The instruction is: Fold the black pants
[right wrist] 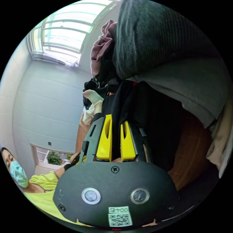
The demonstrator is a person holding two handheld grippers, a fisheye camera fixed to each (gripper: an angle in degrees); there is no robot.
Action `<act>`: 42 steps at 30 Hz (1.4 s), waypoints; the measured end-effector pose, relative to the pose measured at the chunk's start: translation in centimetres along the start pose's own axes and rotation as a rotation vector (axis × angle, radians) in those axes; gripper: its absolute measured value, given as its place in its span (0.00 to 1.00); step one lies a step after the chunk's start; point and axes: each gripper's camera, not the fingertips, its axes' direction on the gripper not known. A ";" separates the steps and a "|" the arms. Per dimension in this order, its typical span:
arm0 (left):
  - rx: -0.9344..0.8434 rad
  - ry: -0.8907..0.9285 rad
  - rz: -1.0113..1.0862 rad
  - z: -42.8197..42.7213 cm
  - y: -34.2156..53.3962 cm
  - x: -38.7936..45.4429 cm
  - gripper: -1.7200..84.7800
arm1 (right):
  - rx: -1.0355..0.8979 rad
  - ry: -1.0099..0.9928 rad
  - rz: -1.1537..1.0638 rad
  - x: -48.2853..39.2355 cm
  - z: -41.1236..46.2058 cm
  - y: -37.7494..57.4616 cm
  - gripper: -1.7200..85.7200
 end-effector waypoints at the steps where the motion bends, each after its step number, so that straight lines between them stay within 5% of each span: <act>1: 0.003 0.014 -0.014 -0.1 -0.1 -0.3 0.04 | 0.006 0.043 -0.027 -1.5 -0.6 0.4 0.09; 9: -0.025 0.048 0.031 0.9 -0.6 1.0 0.12 | 0.077 0.092 0.027 -5.6 -3.0 4.7 0.11; 15: -0.019 0.110 -0.016 -0.9 0.7 -2.8 0.15 | 0.372 0.643 -0.234 -20.8 -5.1 11.7 0.09; 19: 0.002 0.105 -0.137 -2.3 3.9 -7.0 0.12 | 0.240 0.869 -0.507 -29.6 4.1 14.3 0.05; 22: -0.023 0.030 -0.290 -3.6 9.7 -11.2 0.07 | 0.012 0.976 -0.519 -28.3 11.9 14.6 0.03; 25: -0.105 0.050 -0.488 -4.4 19.5 -15.0 0.04 | 0.082 1.056 -0.581 -32.9 12.2 16.6 0.03; 28: -0.294 0.127 -0.704 -4.2 32.3 -15.8 0.03 | 0.261 0.870 -0.703 -40.3 10.0 20.9 0.05; 32: -0.638 0.148 -0.972 -5.6 49.6 -11.2 0.03 | 0.248 0.569 -0.837 -47.3 12.9 24.6 0.09; 37: -0.902 0.158 -1.163 -7.8 61.3 -5.2 0.03 | -0.016 0.369 -1.047 -58.5 25.0 28.3 0.11; 42: -1.003 0.238 -1.199 -4.3 65.5 -4.3 0.03 | -0.202 0.438 -1.180 -66.2 36.4 30.3 0.12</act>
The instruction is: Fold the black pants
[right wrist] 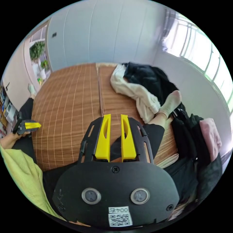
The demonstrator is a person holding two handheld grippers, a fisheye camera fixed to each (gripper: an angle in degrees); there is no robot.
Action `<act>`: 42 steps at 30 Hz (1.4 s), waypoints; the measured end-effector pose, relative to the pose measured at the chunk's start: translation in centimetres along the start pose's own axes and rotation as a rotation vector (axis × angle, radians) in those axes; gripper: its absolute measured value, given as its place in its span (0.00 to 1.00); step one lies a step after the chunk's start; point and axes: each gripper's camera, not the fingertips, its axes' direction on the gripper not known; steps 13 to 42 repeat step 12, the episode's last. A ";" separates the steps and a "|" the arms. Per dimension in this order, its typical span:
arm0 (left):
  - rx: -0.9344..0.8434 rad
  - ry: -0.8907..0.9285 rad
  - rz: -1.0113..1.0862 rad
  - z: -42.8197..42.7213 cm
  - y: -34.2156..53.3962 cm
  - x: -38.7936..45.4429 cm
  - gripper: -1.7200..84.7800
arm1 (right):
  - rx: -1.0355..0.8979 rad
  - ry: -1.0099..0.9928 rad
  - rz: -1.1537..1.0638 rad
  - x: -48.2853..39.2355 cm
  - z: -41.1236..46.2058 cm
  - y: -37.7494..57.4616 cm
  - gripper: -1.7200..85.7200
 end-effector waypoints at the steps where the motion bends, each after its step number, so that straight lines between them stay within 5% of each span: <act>1: 0.004 -0.004 0.001 0.0 -0.3 -0.1 0.03 | -0.071 0.030 -0.031 -1.0 2.0 -2.0 0.13; 12: 0.026 0.022 -0.002 0.3 -2.7 -4.3 0.02 | -0.197 0.493 -0.142 4.5 16.7 -13.3 0.16; 42: 0.026 0.022 -0.002 0.3 -2.7 -4.3 0.02 | -0.197 0.493 -0.142 4.5 16.7 -13.3 0.16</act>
